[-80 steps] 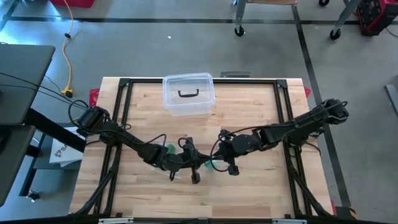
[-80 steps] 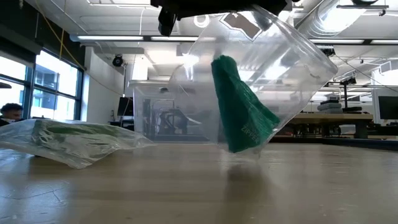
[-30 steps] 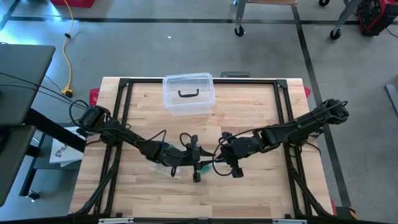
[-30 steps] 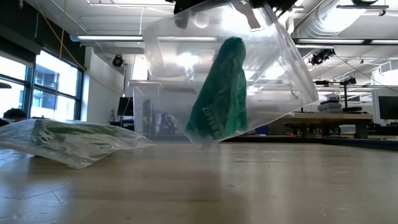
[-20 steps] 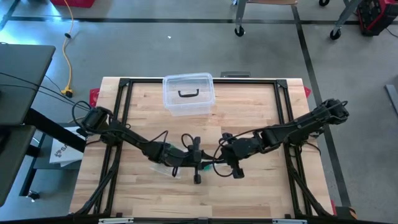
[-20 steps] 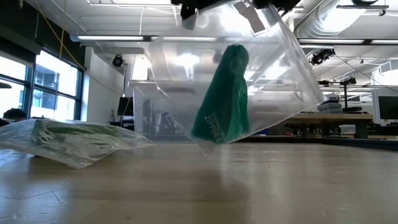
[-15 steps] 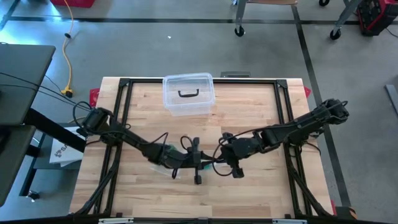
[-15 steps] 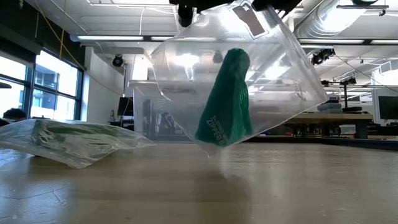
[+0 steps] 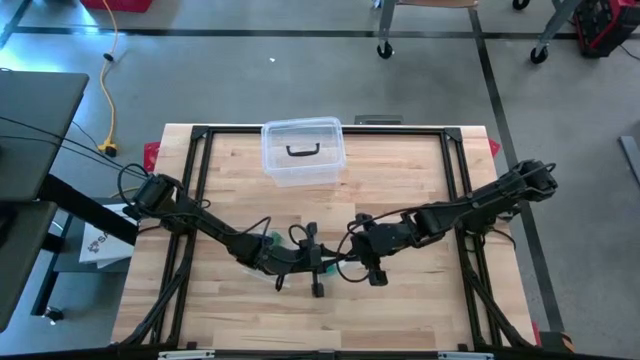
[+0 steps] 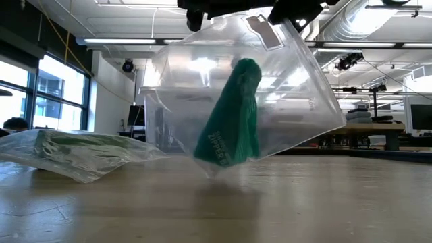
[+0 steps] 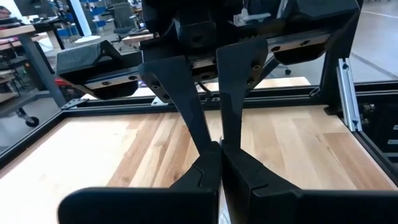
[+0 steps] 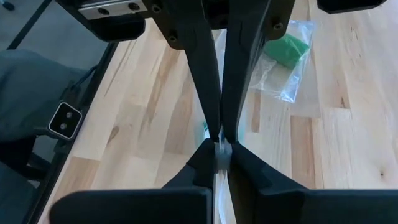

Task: Roll bandage
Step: Close the zip bag

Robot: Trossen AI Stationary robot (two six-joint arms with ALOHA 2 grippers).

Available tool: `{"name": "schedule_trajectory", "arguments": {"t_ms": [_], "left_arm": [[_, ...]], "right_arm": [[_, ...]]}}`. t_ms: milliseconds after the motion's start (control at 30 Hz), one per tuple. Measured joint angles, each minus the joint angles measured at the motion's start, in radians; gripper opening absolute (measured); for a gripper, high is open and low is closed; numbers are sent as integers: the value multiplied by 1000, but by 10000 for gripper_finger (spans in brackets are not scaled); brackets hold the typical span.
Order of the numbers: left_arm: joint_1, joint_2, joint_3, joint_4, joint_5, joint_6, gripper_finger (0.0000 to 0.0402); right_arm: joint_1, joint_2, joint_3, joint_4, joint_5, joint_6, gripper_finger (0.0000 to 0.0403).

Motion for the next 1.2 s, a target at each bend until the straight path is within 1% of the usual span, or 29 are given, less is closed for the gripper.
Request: {"name": "schedule_trajectory", "arguments": {"t_ms": [67, 133, 200, 267, 367, 433, 500, 600, 667, 1033, 1200], "left_arm": [[0, 0, 0, 1, -2, 0, 0], [0, 0, 0, 8, -4, 0, 0], [0, -5, 3, 27, -10, 0, 0], [0, -8, 6, 34, -10, 0, 0], [0, -4, 4, 18, -8, 0, 0], [0, -4, 3, 20, -8, 0, 0], [0, -5, 4, 21, -8, 0, 0], [0, -5, 4, 18, -6, 0, 0], [0, -5, 4, 20, -6, 0, 0], [0, -5, 4, 18, -5, -1, 0], [0, -4, 3, 16, -6, -1, 0]], "right_arm": [[0, -3, 0, 0, 5, 0, 17], [0, -5, 0, -2, 5, 0, 34], [0, -6, -7, -33, 4, 0, 62], [0, -11, -7, -26, 3, -9, 98], [0, -36, -6, -41, 4, 0, 140], [8, -46, -5, -42, 12, 6, 155], [21, -60, -5, -28, 56, 1, 160], [40, -67, -4, -11, 116, -17, 153], [50, -64, -4, -11, 127, -19, 141], [52, -65, -4, 41, 143, -44, 37], [52, -65, -4, 34, 138, -45, 5]]}}
